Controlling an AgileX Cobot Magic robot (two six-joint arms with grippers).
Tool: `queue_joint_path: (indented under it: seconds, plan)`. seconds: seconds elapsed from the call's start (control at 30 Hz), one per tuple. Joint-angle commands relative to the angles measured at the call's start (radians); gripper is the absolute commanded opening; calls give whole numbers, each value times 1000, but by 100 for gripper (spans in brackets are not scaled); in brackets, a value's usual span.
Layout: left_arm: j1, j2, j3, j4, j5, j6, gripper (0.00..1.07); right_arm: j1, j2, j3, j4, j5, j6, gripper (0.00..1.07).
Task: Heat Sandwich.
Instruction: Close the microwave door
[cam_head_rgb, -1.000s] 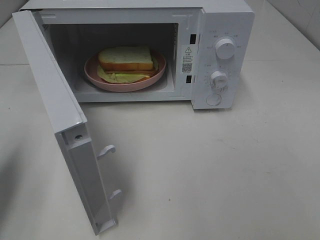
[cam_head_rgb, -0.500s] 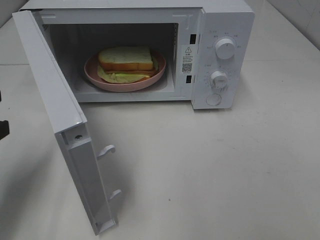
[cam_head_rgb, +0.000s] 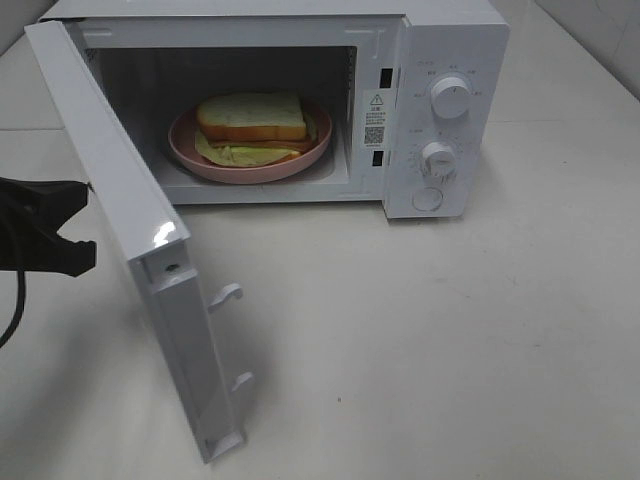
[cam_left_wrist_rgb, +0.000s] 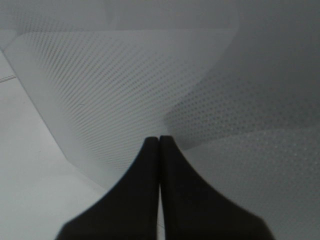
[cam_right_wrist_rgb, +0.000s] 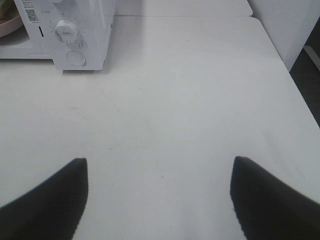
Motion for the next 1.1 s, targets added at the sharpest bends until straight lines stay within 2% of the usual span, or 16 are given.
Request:
queue_joint_path:
  seconds: [0.03,0.17,0.23,0.27,0.4,0.8,1.0,1.1]
  plan:
    - [-31,22,-45,3,-27,-16,0,-4,-29,1,0,-8,-10,75]
    - [-69,56,-93,-14,-28,-15,0,-4,-29,1,0,-8,-10,75]
    - [-104,89,-129,-83,-28,-12,0,-4,-29,1,0,-8,-10,75]
    - [-104,89,-129,-83,-28,-12,0,-4,-29,1,0,-8,-10,75]
    - [-166,142,-196,-184,-28,-1,0,-4,-29,1,0,-8,-10,75]
    - [-276,270,-354,-264,-25,0,0,-4,-29,1,0,-8,-10,75]
    - [-324,343,-474,-269,6,1,0,-4,-29,1,0,-8,-10,75]
    - [-333,363,-504,-272,14,1,0,-4,-29,1,0,-8,-10,75]
